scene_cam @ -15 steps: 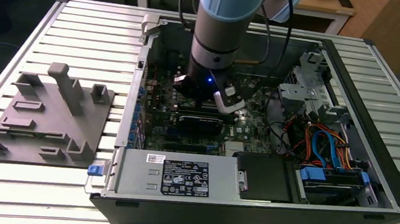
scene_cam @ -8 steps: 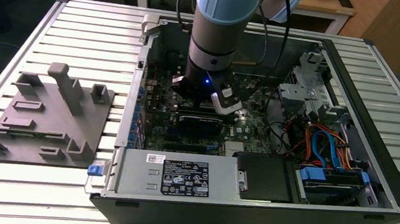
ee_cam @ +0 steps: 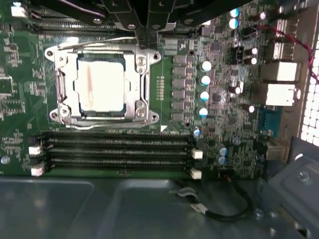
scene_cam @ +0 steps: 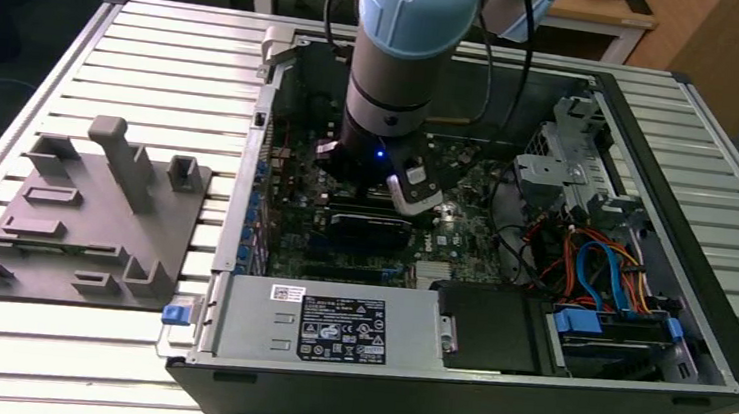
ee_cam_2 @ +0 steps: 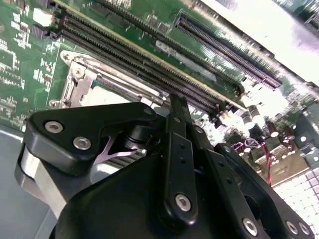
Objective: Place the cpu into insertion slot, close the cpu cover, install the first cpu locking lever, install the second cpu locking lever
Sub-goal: 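Install the second cpu locking lever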
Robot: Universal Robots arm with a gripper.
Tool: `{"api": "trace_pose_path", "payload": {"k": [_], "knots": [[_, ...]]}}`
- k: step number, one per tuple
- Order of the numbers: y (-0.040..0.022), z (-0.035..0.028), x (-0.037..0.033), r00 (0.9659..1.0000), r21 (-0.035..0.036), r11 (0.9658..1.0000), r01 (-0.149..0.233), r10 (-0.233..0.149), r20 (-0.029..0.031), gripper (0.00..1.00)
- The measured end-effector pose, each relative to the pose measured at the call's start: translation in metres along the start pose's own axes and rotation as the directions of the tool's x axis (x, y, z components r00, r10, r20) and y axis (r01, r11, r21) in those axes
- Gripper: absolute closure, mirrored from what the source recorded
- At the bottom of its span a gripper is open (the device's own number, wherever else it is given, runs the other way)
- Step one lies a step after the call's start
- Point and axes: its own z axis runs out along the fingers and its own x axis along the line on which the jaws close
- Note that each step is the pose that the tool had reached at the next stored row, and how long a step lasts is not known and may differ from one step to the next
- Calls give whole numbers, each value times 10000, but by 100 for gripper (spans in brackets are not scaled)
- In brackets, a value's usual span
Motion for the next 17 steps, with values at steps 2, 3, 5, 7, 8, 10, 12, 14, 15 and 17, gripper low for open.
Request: {"api": "trace_pose_path", "payload": {"k": [2, 3, 5, 7, 8, 10, 12, 14, 15, 17], "knots": [[-9, 7, 2, 10000, -163, 9999, 4, -4, 1, 90], [-16, 10, 3, 10000, -200, 9998, 5, -5, 2, 90], [-36, 10, 4, 10000, -248, 9997, 6, -6, 2, 90], [-62, 4, 5, 10000, -313, 9995, 8, -7, 2, 90], [-76, 0, 5, 10000, -354, 9994, 9, -9, 3, 90], [-101, -5, 6, 10000, -404, 9992, 10, -10, 3, 90], [-120, -10, 6, 10000, -493, 9988, 12, -12, 3, 90], [-132, -13, 6, 10000, -597, 9982, 15, -15, 3, 90], [-136, -13, 6, 10000, -655, 9979, 17, -17, 3, 90], [-147, -11, 6, 10000, -853, 9964, 21, -21, 4, 90]]}}
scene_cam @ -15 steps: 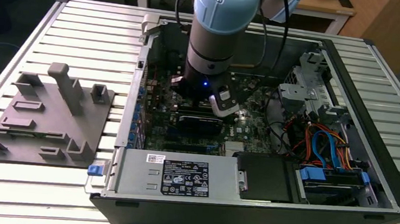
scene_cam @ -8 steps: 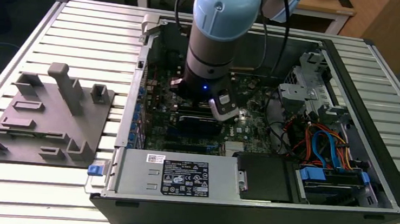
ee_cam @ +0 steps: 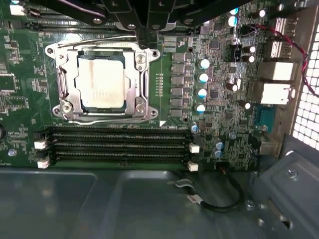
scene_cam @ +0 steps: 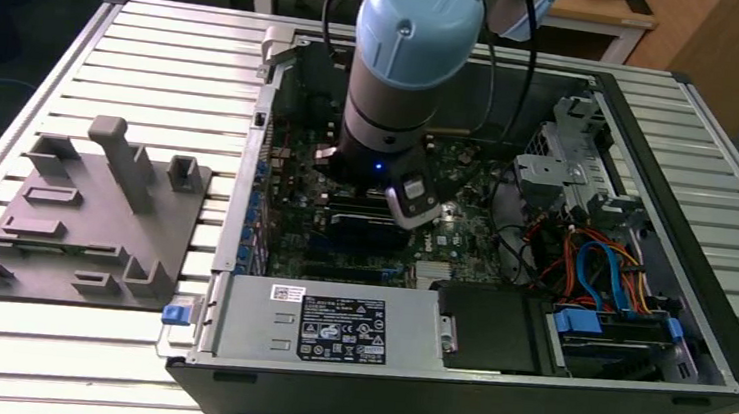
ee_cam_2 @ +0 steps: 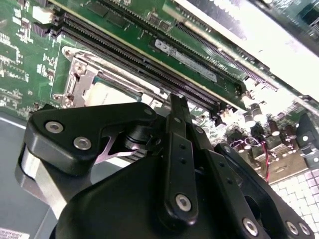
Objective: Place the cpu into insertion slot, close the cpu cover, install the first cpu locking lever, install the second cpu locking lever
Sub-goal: 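Install the second cpu locking lever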
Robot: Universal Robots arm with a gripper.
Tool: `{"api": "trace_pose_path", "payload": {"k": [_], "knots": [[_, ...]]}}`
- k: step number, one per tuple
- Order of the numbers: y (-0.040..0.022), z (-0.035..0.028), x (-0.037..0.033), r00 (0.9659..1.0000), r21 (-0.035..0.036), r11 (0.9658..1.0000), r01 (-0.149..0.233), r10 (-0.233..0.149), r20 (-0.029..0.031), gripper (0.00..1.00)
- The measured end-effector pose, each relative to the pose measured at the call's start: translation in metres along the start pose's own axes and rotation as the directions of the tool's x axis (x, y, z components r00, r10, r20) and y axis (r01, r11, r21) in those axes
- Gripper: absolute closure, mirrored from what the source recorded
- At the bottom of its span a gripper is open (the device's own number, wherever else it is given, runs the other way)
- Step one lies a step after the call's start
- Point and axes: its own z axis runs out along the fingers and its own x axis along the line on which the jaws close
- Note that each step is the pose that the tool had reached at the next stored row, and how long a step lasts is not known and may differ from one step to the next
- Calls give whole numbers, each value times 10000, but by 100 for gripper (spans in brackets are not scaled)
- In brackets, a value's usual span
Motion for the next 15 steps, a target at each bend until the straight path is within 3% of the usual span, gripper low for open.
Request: {"api": "trace_pose_path", "payload": {"k": [2, 3, 9, 15], "knots": [[-16, -1, 0, 10000, -146, 9999, 4, -4, 1, 90], [-23, -2, 0, 10000, -180, 9998, 4, -4, 1, 90], [-42, 33, 0, 10000, -242, 9997, 5, -5, 1, 90], [-53, 69, -1, 10000, -446, 9990, 11, -11, 3, 90]]}}
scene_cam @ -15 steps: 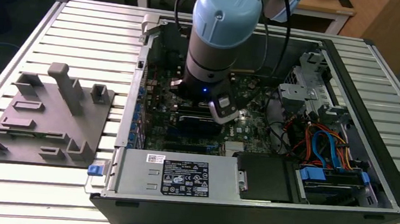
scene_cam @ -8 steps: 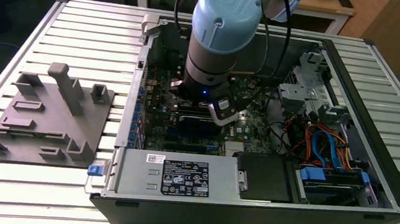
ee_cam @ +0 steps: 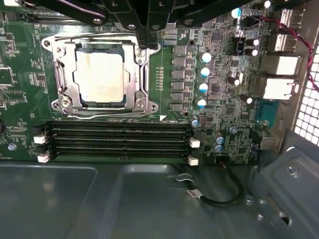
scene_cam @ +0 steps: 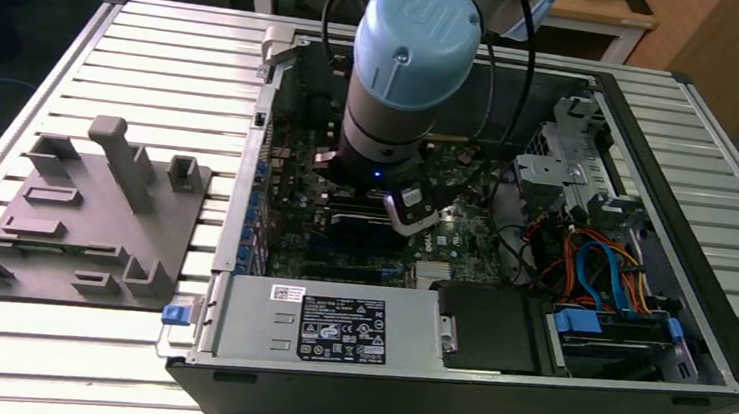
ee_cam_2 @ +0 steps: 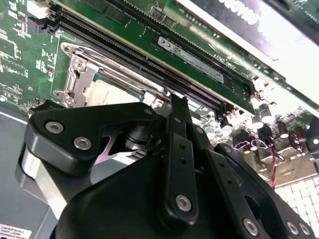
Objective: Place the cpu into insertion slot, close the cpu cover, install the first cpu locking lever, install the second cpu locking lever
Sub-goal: 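Install the second cpu locking lever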
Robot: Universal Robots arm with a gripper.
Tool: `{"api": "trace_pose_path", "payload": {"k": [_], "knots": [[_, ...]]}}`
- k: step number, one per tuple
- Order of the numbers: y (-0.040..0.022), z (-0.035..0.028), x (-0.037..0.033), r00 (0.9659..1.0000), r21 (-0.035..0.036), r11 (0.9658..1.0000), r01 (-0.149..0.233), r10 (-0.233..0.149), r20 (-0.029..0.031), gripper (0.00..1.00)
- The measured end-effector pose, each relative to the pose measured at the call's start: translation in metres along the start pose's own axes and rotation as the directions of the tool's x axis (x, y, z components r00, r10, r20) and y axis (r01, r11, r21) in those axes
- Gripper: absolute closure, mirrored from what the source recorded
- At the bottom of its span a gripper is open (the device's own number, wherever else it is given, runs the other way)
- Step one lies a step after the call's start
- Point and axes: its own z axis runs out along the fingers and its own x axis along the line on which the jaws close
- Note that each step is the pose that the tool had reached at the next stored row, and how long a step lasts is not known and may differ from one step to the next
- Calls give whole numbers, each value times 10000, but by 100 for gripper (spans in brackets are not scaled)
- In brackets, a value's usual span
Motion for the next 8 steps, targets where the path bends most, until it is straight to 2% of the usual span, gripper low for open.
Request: {"api": "trace_pose_path", "payload": {"k": [8], "knots": [[-16, 44, 5, 10000, -161, 9999, 6, -6, 0, 90]]}}
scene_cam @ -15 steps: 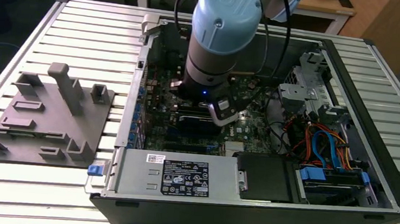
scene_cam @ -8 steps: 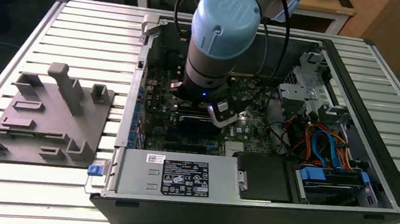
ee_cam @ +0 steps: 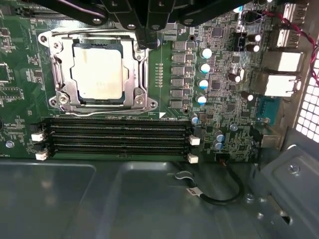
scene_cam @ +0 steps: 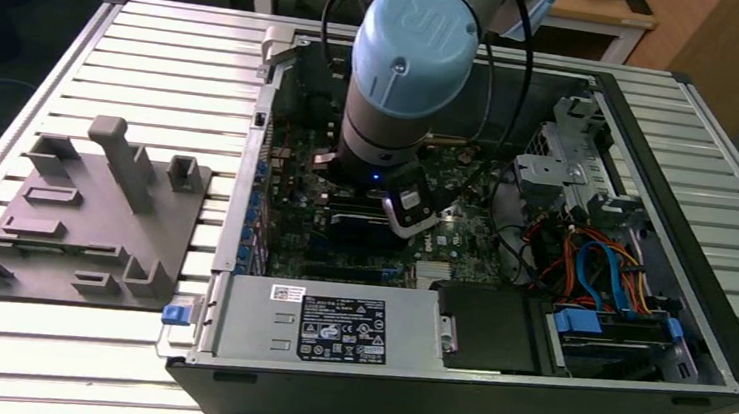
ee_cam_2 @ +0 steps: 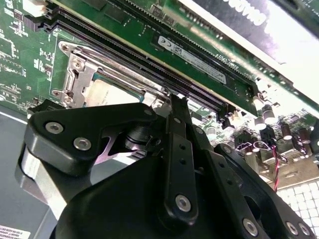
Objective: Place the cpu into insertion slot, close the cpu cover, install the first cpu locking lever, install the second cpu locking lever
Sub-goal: 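Install the second cpu locking lever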
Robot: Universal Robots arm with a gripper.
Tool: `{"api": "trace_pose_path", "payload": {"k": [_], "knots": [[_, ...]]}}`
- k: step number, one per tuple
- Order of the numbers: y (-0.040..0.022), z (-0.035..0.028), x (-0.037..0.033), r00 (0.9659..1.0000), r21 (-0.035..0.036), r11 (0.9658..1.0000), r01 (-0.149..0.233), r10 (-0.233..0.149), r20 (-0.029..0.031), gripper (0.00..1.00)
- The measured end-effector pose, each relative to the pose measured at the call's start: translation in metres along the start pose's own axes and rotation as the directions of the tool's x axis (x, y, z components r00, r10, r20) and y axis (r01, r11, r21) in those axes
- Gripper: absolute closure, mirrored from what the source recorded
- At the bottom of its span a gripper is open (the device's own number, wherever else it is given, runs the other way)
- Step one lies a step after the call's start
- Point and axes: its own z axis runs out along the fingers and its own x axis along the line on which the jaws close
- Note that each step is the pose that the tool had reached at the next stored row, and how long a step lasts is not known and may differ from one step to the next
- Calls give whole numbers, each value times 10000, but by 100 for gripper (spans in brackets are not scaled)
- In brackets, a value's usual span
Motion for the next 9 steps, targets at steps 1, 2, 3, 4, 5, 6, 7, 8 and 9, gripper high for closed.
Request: {"api": "trace_pose_path", "payload": {"k": [1, 2, 3, 4, 5, 6, 7, 8, 9], "knots": [[-2, 4, 1, 10000, -18, 10000, 0, 0, 0, 90], [-3, 9, 2, 10000, -38, 10000, 0, 0, 1, 90], [-4, 13, 3, 10000, -55, 10000, 0, 0, 1, 90], [-6, 16, 4, 10000, -67, 10000, 0, 0, 1, 90], [-7, 20, 6, 10000, -76, 10000, 0, 0, 1, 90], [-8, 22, 8, 10000, -83, 10000, 0, 0, 0, 90], [-8, 25, 11, 10000, -91, 10000, 0, 0, 0, 90], [-8, 26, 14, 10000, -96, 10000, 0, 0, 0, 90], [-8, 26, 16, 10000, -100, 9999, 0, 0, 0, 90]]}}
